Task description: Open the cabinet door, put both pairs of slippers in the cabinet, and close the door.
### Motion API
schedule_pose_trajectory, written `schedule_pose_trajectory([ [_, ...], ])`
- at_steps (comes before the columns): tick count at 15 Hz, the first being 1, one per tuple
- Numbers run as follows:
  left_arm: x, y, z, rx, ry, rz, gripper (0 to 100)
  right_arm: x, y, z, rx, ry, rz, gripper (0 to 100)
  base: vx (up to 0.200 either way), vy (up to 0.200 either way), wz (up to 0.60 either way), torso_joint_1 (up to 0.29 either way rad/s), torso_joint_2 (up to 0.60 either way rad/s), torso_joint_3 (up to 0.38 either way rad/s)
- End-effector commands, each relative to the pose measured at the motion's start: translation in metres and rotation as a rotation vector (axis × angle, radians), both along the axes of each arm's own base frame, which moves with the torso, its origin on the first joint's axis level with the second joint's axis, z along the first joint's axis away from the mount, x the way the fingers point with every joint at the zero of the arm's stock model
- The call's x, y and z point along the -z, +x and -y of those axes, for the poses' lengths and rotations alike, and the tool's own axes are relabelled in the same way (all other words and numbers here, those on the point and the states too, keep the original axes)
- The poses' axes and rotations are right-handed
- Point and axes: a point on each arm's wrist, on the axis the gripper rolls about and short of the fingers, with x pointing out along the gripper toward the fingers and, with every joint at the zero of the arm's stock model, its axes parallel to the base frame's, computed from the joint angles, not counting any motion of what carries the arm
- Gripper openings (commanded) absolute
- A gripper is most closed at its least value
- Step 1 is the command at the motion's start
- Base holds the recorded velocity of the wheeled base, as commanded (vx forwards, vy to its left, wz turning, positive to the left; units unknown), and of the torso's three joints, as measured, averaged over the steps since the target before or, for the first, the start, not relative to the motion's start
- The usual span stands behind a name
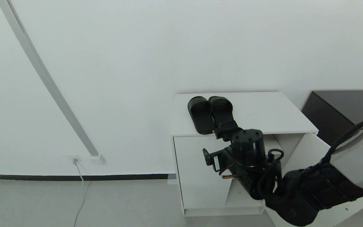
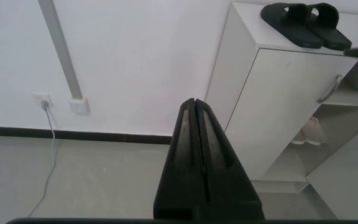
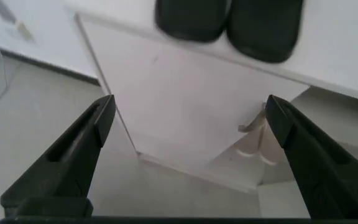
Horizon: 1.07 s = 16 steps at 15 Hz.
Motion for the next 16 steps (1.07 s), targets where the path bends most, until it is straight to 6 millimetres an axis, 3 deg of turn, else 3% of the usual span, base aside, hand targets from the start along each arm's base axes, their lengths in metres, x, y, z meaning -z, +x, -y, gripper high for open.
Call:
schedule_pose_trajectory([
  [1,0.000,0.000,0.000,0.001,0.001,0.000,0,-0.056,0.002,0.001,0.089,0.150,0.059,100,0.000,0.000,0.00,0.000,0.00,0.000],
  [6,0.000,0.000,0.000,0.002,0.006,0.000,0,-0.030,0.015,-0.003,0.116,0.123,0.031,100,0.000,0.000,0.00,0.000,0.00,0.000],
  [11,0.000,0.000,0.000,0.002,0.007,0.000,0,-0.021,0.016,-0.002,0.117,0.115,0.028,100,0.200,0.000,0.00,0.000,0.00,0.002],
  [16,0.000,0.000,0.000,0.002,0.007,0.000,0,0.008,0.028,-0.007,0.120,0.102,0.016,100,0.200,0.000,0.00,0.006,0.00,0.000],
])
